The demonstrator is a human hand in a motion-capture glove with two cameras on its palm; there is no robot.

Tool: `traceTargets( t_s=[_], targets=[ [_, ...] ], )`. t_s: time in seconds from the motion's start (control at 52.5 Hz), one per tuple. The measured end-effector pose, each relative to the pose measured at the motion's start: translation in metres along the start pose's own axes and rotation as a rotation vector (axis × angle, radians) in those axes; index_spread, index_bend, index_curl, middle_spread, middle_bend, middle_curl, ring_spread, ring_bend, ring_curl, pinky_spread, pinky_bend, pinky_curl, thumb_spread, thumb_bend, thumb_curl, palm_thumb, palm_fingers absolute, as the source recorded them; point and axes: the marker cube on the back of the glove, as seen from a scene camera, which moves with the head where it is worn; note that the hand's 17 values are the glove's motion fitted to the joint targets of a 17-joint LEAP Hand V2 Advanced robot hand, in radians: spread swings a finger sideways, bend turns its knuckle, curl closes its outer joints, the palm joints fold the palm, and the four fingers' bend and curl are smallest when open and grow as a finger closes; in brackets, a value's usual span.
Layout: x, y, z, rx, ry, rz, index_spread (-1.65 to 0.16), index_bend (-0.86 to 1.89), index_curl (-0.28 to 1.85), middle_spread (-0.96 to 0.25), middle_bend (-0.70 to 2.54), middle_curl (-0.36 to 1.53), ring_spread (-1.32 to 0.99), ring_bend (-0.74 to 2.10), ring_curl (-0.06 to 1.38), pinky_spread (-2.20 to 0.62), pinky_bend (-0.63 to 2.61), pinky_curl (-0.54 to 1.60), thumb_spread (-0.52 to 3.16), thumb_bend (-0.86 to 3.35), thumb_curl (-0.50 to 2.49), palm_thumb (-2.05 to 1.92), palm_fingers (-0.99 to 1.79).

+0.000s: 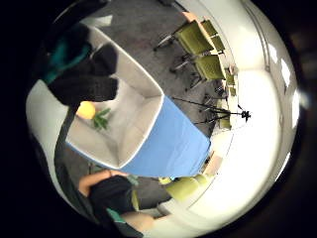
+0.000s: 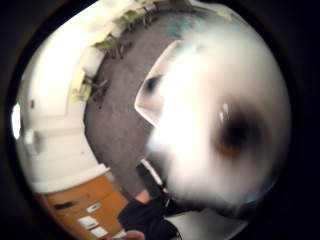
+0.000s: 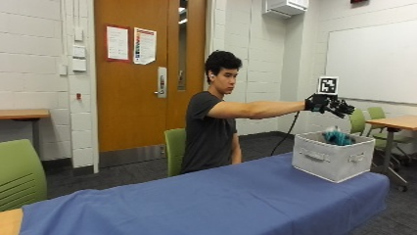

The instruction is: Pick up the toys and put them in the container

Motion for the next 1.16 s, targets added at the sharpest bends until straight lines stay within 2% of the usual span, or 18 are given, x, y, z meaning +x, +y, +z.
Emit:
traceTargets(
  t_s=[0.038,0.133,0.191,0.248,0.286,0.381,0.476,0.591,0.8,1.01,1.162],
  targets=[
    [-0.009,-0.002,0.001,0.009,-0.024,0.044,-0.47,-0.09,1.2,-0.16,0.27,0.55,-0.24,0.8,0.49,-0.28,1.33,0.59,0.75,-0.19,0.84,-0.05,-0.29],
    [0.017,0.007,0.003,0.037,0.054,0.066,-0.43,-0.06,1.01,-0.05,0.24,0.5,-0.15,0.63,0.35,-0.17,1.3,0.49,0.82,-0.15,0.71,-0.15,-0.27],
    [0.008,0.01,0.004,0.057,0.128,0.11,-0.41,-0.03,0.92,-0.02,0.23,0.49,-0.12,0.58,0.31,-0.13,1.24,0.46,0.85,-0.15,0.64,-0.17,-0.27],
    [-0.004,0.016,0.0,0.065,0.098,0.119,-0.39,-0.02,0.83,-0.01,0.23,0.48,-0.09,0.55,0.3,-0.1,1.21,0.44,0.87,-0.14,0.58,-0.17,-0.26],
    [-0.001,0.024,-0.003,0.072,0.054,0.115,-0.38,0.0,0.78,-0.01,0.23,0.47,-0.08,0.53,0.29,-0.08,1.18,0.43,0.89,-0.14,0.54,-0.17,-0.26],
    [0.04,0.053,-0.002,0.062,0.161,0.187,-0.35,0.01,0.66,-0.03,0.22,0.47,-0.07,0.5,0.29,-0.06,1.13,0.4,0.92,-0.13,0.46,-0.17,-0.24],
    [0.067,0.087,-0.004,0.085,0.073,0.114,-0.31,0.06,0.59,-0.04,0.22,0.46,-0.09,0.45,0.28,-0.05,1.06,0.38,0.94,-0.13,0.39,-0.17,-0.19],
    [0.129,0.121,0.002,0.122,0.188,0.26,-0.28,0.12,0.53,-0.04,0.24,0.46,-0.14,0.39,0.27,-0.07,0.93,0.33,0.93,-0.14,0.32,-0.2,-0.16],
    [0.243,0.227,0.031,0.127,0.127,0.424,-0.23,0.13,0.47,-0.06,0.23,0.45,-0.24,0.36,0.27,-0.11,0.75,0.29,0.92,-0.14,0.23,-0.19,-0.08],
    [0.289,0.284,0.061,0.126,0.125,0.506,-0.22,0.14,0.42,-0.1,0.2,0.44,-0.32,0.38,0.29,-0.13,0.66,0.28,0.93,-0.13,0.18,-0.18,-0.07],
    [0.299,0.3,0.072,0.11,0.13,0.53,-0.24,0.1,0.37,-0.11,0.18,0.43,-0.3,0.32,0.29,-0.11,0.68,0.3,0.94,-0.12,0.16,-0.17,-0.13]
  ],
)
